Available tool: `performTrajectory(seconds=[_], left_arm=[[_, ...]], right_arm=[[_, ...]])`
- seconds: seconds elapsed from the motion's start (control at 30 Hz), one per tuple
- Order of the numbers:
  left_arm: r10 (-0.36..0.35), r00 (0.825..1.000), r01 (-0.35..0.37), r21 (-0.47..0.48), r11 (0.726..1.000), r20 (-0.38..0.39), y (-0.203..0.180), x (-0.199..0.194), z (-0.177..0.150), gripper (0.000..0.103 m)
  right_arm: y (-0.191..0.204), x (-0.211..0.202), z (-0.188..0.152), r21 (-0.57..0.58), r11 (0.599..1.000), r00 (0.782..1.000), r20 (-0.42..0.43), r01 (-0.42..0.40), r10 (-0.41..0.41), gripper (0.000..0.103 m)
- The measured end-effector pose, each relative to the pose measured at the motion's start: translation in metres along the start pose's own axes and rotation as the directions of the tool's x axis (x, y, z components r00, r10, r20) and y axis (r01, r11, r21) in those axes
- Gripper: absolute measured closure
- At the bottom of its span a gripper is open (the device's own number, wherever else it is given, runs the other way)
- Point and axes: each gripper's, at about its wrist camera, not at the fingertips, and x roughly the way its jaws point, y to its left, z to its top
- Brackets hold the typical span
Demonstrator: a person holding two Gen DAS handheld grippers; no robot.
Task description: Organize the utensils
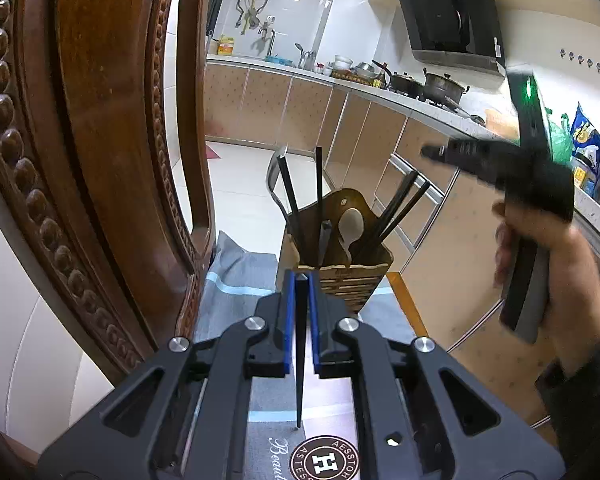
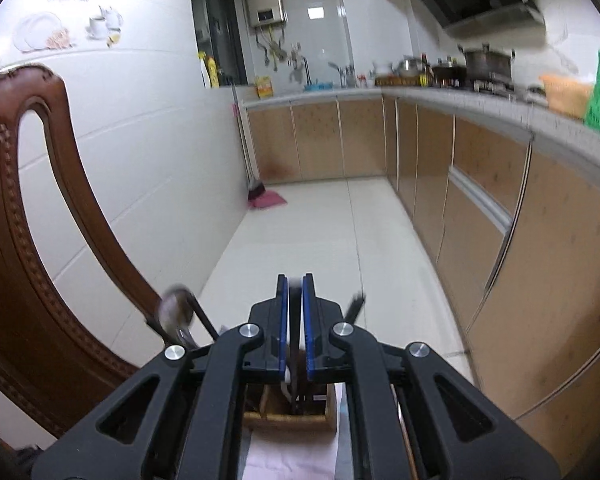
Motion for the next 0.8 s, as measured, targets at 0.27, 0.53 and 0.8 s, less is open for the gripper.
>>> performTrajectory(seconds=[0.27, 0.53, 0.8], left_arm=[[0.017, 1.0, -0.017, 0.0, 1.0, -0.005, -0.004, 0.003, -0.002, 0.096], [-0.029, 0.999, 0.03, -0.04, 0.999, 0.043, -0.016, -0.015, 0.035, 0.096], [-0.006, 0.983, 0.025, -0.098, 0.995, 0.185, -0.036, -0.02, 0.12, 0.096]], right_arm=[[-0.03, -0.054, -0.093, 0.085, 0.994, 0.995, 0.066, -0.075, 0.07, 0.023], [-0.074, -0.064, -0.188, 0.214, 0.973, 0.995, -0.026, -0.091, 0.098, 0.02], [-0.098, -0.054, -0.187, 0.199, 0.979, 0.999, -0.011, -0.045, 0.049, 0.02]])
